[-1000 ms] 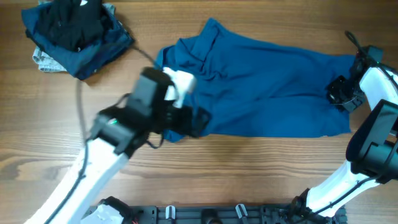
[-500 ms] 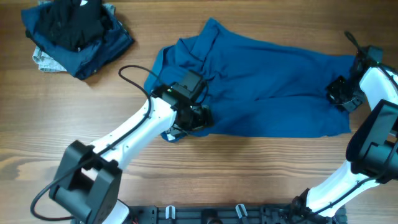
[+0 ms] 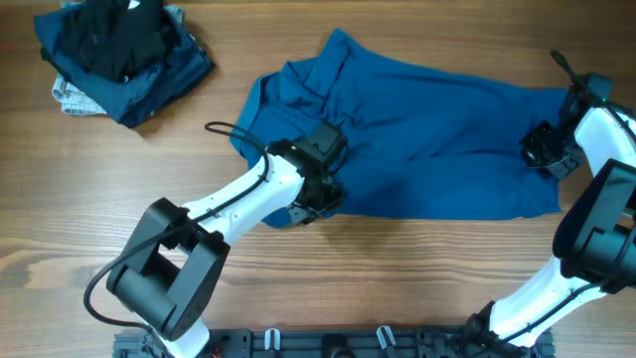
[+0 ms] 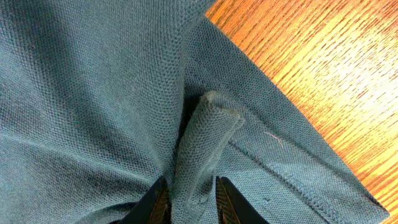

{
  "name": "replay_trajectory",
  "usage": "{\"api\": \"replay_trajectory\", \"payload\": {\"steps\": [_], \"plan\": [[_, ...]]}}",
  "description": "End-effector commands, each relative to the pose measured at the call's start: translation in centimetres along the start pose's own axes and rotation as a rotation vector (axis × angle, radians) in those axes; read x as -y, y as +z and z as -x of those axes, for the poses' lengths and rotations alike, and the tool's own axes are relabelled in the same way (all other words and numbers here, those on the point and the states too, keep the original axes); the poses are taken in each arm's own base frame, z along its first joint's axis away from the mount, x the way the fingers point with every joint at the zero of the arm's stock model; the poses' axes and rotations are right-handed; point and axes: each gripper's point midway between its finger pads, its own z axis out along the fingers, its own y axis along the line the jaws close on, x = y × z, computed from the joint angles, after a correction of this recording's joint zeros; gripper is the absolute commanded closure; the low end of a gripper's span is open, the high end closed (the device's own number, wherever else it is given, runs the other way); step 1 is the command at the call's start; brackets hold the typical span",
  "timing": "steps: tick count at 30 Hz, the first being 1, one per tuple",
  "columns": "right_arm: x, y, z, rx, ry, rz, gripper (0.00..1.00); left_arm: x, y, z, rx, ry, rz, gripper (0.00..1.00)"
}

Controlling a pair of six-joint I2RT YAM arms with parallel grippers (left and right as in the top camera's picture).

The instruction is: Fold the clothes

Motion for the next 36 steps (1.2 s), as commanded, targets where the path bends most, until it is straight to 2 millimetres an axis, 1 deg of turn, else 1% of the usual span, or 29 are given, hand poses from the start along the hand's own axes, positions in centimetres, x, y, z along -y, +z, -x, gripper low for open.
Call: {"api": "replay_trajectory", "payload": {"steps": [1, 2, 4, 7, 11, 13, 15, 16, 18, 19, 20, 22, 24, 26, 28, 32, 36], "plan": [[0.0, -0.9, 0.0, 0.012, -0.011, 0.011, 0.77, 0.0, 0.1, 0.7, 0.003, -0.014, -0.002, 0.96], [0.0, -1.3, 0.0, 0.014, -0.010, 0.012, 0.79, -0.1, 0.0, 0.7, 0.003, -0.015, -0.003, 0.96], [0.1, -2.2, 0.1, 0.027, -0.009, 0.018, 0.80, 0.1, -0.2, 0.7, 0.006, -0.008, -0.009, 0.96], [0.2, -4.5, 0.3, 0.070, -0.008, 0.036, 0.80, 0.3, -0.9, 0.6, 0.014, 0.044, -0.026, 0.96], [1.0, -8.0, -0.4, 0.104, -0.003, 0.045, 0.79, -0.2, -2.7, 0.2, 0.028, 0.071, -0.024, 0.96], [1.6, -9.3, -0.9, 0.114, 0.000, 0.033, 0.80, -0.9, -3.6, 0.0, 0.039, 0.085, -0.010, 0.96], [2.6, -10.5, -1.5, 0.121, 0.012, 0.003, 0.80, -1.2, -4.5, -0.3, 0.040, 0.103, -0.008, 0.96], [3.1, -10.9, -1.8, 0.121, 0.028, -0.014, 0.80, -1.4, -4.9, -0.4, 0.041, 0.117, -0.009, 0.96], [3.3, -11.1, -2.0, 0.118, 0.030, -0.020, 0.78, -1.4, -5.1, -0.5, 0.043, 0.128, -0.011, 0.96], [3.2, -11.0, -1.9, 0.119, 0.030, -0.017, 0.76, -1.4, -5.1, -0.5, 0.043, 0.130, -0.012, 0.96], [3.1, -10.8, -1.8, 0.122, 0.032, -0.014, 0.70, -1.4, -5.1, -0.5, 0.043, 0.130, -0.013, 0.96], [2.6, -10.3, -1.3, 0.128, 0.029, -0.002, 0.47, -1.3, -5.1, -0.5, 0.045, 0.131, -0.016, 0.96], [1.7, -9.5, -1.0, 0.118, 0.021, 0.032, 0.43, -1.2, -5.1, -0.4, 0.046, 0.136, -0.017, 0.96], [0.9, -8.2, -0.6, 0.101, 0.020, 0.054, 0.38, -1.2, -5.1, -0.4, 0.048, 0.143, -0.020, 0.96], [0.4, -6.6, -0.5, 0.074, 0.019, 0.062, 0.36, -1.2, -5.1, -0.4, 0.047, 0.143, -0.020, 0.96], [-0.9, -3.3, -0.6, 0.007, 0.016, 0.089, 0.38, -1.2, -5.1, -0.4, 0.047, 0.143, -0.020, 0.96], [-1.2, -1.3, -0.6, -0.018, 0.017, 0.086, 0.42, -1.2, -5.1, -0.5, 0.045, 0.142, -0.017, 0.96]]}}
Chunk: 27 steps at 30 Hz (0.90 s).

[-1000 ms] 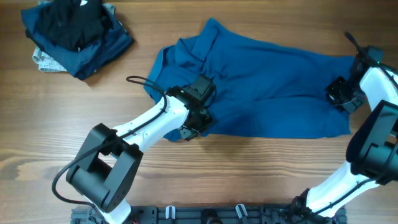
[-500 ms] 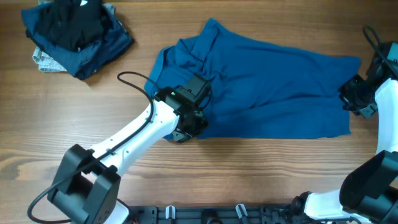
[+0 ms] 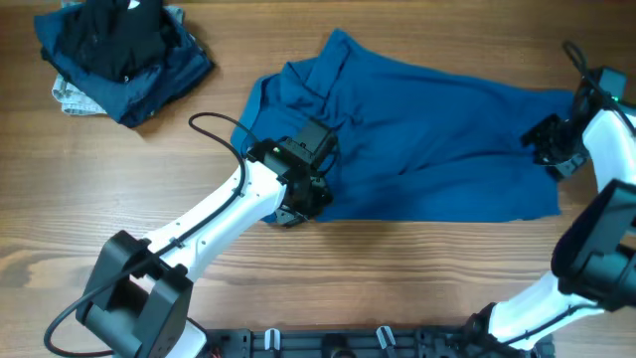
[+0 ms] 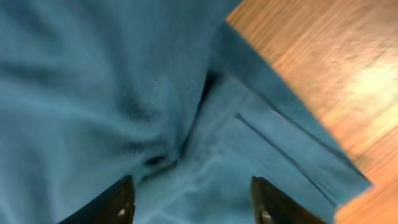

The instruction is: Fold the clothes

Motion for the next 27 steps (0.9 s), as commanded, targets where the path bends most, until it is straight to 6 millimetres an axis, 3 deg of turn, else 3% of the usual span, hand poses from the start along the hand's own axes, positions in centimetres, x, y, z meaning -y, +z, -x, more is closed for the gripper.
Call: {"api": "replay_trajectory", "payload": {"steps": [1, 14, 15, 17, 18, 23, 27], "plan": [[-0.4, 2.0, -0.5, -0.043, 0.005, 0.015, 0.42, 0.0, -0.6, 0.4, 0.023, 0.014, -0.004, 0.96], [-0.4, 5.1, -0.7, -0.077, 0.006, 0.001, 0.47, 0.1, -0.6, 0.4, 0.020, 0.014, -0.007, 0.96], [-0.3, 5.3, -0.7, -0.082, 0.006, -0.002, 0.48, 0.1, -0.6, 0.4, 0.020, 0.014, -0.007, 0.96], [-0.3, 5.4, -0.8, -0.082, 0.006, -0.003, 0.64, 0.1, -0.6, 0.4, 0.020, 0.014, -0.006, 0.96], [-0.3, 5.3, -0.7, -0.080, 0.007, -0.002, 0.74, 0.1, -0.6, 0.4, 0.020, 0.014, -0.007, 0.96], [0.4, 4.0, -0.2, -0.051, 0.013, -0.041, 0.84, 0.1, -0.7, 0.4, 0.022, 0.015, -0.010, 0.96], [1.5, 1.2, 0.4, 0.000, 0.012, -0.094, 0.83, 0.3, -1.3, 0.1, 0.019, 0.018, -0.029, 0.96]]}}
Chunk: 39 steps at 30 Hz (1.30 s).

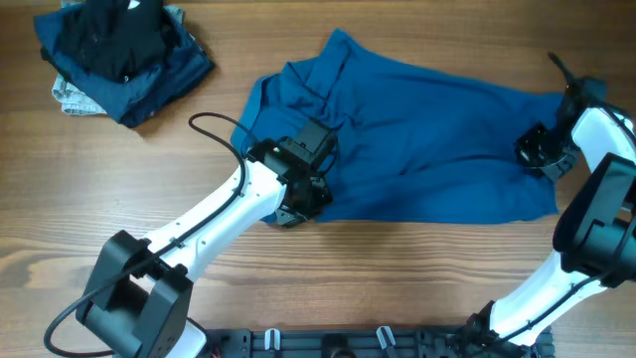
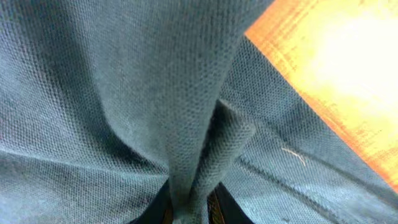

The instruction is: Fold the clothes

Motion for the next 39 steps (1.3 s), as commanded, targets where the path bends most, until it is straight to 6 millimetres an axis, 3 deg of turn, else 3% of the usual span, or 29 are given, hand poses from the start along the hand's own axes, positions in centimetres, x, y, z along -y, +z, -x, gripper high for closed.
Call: {"api": "replay_trajectory", "payload": {"steps": [1, 9, 12, 13, 14, 15, 16, 19, 25, 32, 39], "plan": [[1.3, -3.7, 1.2, 0.097, 0.014, -0.056, 0.82, 0.6, -1.5, -0.1, 0.012, 0.020, -0.046, 0.96], [2.6, -8.0, 0.1, 0.132, 0.029, -0.070, 0.82, -0.2, -2.4, -1.2, -0.023, 0.023, -0.036, 0.96], [2.6, -8.3, -0.1, 0.133, 0.030, -0.066, 0.82, -0.2, -2.4, -1.2, -0.022, 0.022, -0.035, 0.96], [2.6, -8.2, -0.1, 0.128, 0.028, -0.066, 0.79, -0.2, -2.4, -1.1, -0.019, 0.023, -0.035, 0.96], [2.5, -8.0, -0.2, 0.124, 0.027, -0.061, 0.65, -0.2, -2.4, -1.1, -0.015, 0.023, -0.036, 0.96], [2.2, -7.7, -0.3, 0.117, 0.020, -0.051, 0.36, -0.2, -2.4, -1.0, -0.012, 0.023, -0.034, 0.96], [1.9, -7.3, -0.3, 0.114, 0.000, -0.032, 0.28, -0.2, -2.4, -1.0, -0.011, 0.023, -0.034, 0.96], [1.3, -6.1, -0.5, 0.101, 0.000, -0.004, 0.27, -0.2, -2.4, -1.0, -0.011, 0.023, -0.034, 0.96], [-0.7, -3.5, -0.8, 0.028, -0.004, 0.083, 0.41, -0.2, -2.4, -1.0, -0.011, 0.023, -0.034, 0.96], [-0.4, -0.1, -1.6, -0.050, -0.003, 0.049, 0.53, -0.2, -2.4, -1.0, -0.011, 0.023, -0.034, 0.96], [-0.4, 0.0, -1.4, -0.042, -0.001, 0.049, 0.94, -0.2, -2.4, -1.0, -0.012, 0.023, -0.034, 0.96]]}}
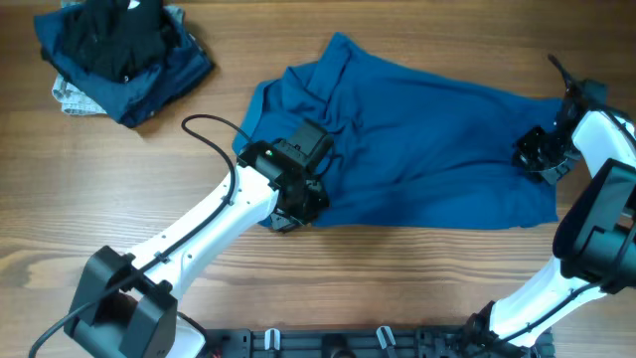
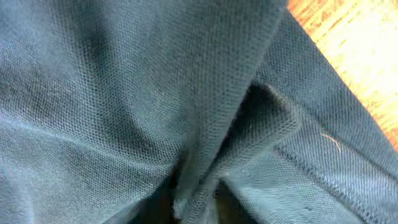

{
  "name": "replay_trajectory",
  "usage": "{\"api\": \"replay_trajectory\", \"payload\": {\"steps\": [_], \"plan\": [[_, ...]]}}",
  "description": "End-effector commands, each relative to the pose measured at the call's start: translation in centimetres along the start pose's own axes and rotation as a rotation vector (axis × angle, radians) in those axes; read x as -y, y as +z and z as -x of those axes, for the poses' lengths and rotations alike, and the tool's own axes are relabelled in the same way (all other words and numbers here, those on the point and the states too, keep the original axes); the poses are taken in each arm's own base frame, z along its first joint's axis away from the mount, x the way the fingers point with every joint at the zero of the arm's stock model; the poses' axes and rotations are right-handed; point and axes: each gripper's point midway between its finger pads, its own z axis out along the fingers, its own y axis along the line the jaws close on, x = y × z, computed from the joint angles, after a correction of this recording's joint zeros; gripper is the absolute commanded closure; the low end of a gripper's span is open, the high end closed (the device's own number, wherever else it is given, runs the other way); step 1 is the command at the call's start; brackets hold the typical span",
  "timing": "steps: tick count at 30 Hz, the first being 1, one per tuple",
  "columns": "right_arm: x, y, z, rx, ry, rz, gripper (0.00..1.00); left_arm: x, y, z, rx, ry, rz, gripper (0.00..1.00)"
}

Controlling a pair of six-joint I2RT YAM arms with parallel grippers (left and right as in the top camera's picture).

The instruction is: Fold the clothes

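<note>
A blue knit shirt (image 1: 427, 139) lies spread on the wooden table (image 1: 99, 199), creased near its left end. My left gripper (image 1: 291, 207) rests on the shirt's lower left hem; its fingers are hidden beneath its own body. My right gripper (image 1: 537, 154) sits on the shirt's right end. In the right wrist view blue fabric (image 2: 124, 93) fills nearly the whole frame. A raised ridge of it runs down between the jaws of the right gripper (image 2: 194, 202), which are shut on it. A stitched hem (image 2: 323, 168) crosses the lower right.
A pile of dark and denim clothes (image 1: 119, 50) lies at the table's far left corner. The left arm's black cable (image 1: 204, 124) loops over the wood beside the shirt. A dark rail (image 1: 348, 343) runs along the near edge.
The left gripper sits slightly further left on the hem, and its arm has swung left. The right gripper still pinches the fabric ridge, now with less wood showing in its view.
The right gripper first pinched a fold at the shirt's right end while the left sat on the lower left hem. Then the right gripper was open above the cloth. By the last earlier moment it was shut on a ridge again, and it holds it now.
</note>
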Motion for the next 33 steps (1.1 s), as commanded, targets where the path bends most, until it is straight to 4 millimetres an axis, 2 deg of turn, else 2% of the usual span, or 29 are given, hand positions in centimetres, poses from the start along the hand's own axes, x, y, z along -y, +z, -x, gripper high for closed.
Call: {"api": "replay_trajectory", "payload": {"steps": [1, 3, 6, 14, 19, 26, 30, 33], "plan": [[0.1, 0.5, -0.3, -0.015, 0.005, 0.000, 0.96, 0.3, -0.7, 0.2, 0.013, 0.016, -0.021, 0.96], [0.4, 0.3, -0.3, -0.011, 0.011, -0.016, 0.96, 0.3, -0.7, 0.1, 0.009, 0.016, -0.023, 0.96], [2.1, -0.8, -0.2, 0.024, 0.059, -0.103, 0.96, 0.5, -1.0, -0.1, 0.001, 0.018, -0.040, 0.96], [2.9, -6.8, -1.2, 0.090, 0.055, -0.096, 0.96, 0.9, -3.5, -0.9, 0.023, 0.035, -0.107, 0.96], [3.8, -10.1, -3.3, 0.090, 0.054, -0.096, 0.94, -0.1, -3.7, -1.6, 0.002, 0.026, -0.074, 0.96], [6.0, -11.2, -5.9, 0.026, 0.125, -0.186, 0.92, -1.0, -3.7, -2.2, -0.022, 0.061, -0.036, 0.96], [6.4, -11.3, -6.6, -0.001, 0.135, -0.206, 0.88, -1.0, -3.7, -2.1, -0.020, 0.064, -0.035, 0.96], [6.9, -11.5, -7.4, -0.032, 0.134, -0.231, 0.89, -1.1, -3.7, -2.1, -0.019, 0.067, -0.032, 0.96]]}}
